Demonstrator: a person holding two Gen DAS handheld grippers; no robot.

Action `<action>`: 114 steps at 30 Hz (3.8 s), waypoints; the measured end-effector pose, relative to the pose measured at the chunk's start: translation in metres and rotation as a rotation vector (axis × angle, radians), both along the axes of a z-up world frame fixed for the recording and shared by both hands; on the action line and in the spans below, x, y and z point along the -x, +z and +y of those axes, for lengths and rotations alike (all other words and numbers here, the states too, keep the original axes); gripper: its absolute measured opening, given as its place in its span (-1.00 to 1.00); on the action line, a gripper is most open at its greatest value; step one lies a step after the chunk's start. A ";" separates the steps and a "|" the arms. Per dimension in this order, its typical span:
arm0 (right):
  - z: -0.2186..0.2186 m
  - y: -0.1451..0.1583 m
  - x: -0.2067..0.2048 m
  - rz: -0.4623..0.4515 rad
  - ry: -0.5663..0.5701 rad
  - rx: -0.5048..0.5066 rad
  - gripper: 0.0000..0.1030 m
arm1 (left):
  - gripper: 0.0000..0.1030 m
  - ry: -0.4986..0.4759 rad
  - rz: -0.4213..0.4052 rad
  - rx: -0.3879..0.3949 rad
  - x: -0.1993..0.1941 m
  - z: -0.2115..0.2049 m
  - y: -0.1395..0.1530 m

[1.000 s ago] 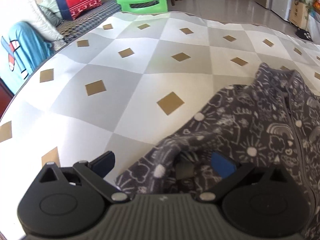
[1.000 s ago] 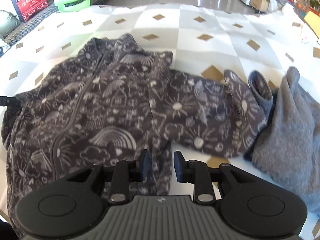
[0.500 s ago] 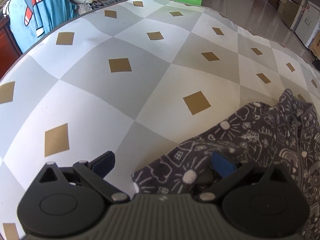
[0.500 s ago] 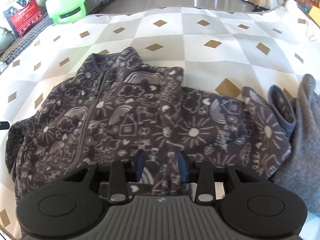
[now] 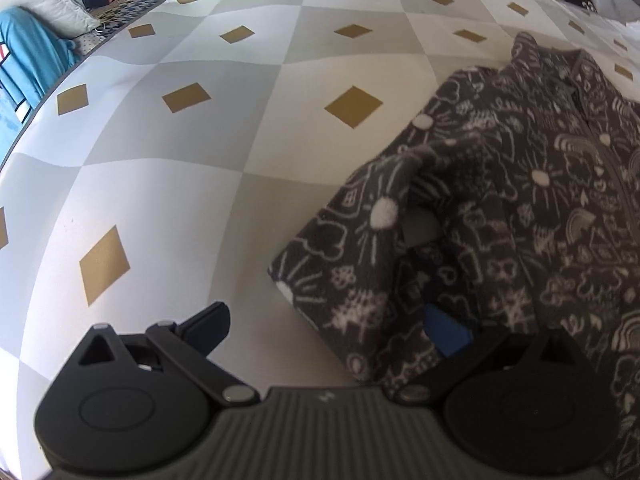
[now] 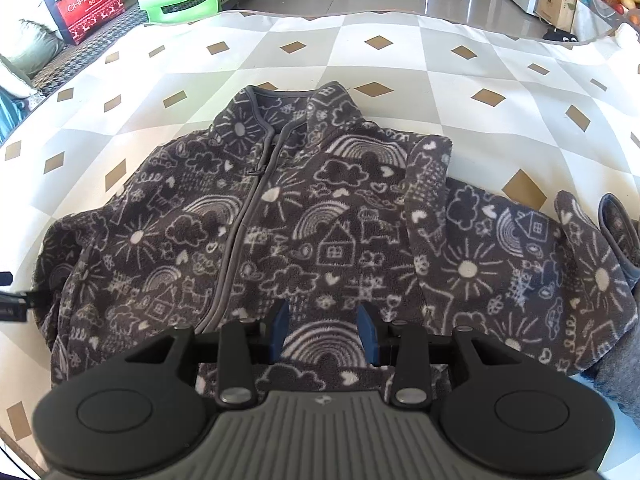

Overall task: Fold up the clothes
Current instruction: 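Grasp the fleece sleeve cuff with the left gripper and drag it outward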

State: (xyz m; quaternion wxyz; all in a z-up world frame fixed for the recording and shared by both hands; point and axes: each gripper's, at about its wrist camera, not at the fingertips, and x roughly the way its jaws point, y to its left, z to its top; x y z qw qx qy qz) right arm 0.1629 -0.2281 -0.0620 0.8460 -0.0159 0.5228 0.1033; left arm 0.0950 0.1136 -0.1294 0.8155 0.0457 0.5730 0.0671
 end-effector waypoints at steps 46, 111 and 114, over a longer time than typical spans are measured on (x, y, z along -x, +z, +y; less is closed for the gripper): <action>-0.010 -0.003 0.014 0.013 0.008 0.032 -0.30 | 0.89 0.126 -0.310 -0.260 -0.010 -0.001 0.080; -0.042 0.005 0.014 0.010 -0.083 0.034 -0.30 | 0.94 0.877 -0.134 -0.438 0.073 0.160 0.098; -0.039 0.006 0.017 0.006 -0.072 0.033 -0.30 | 0.94 0.880 -0.157 -0.437 0.072 0.155 0.103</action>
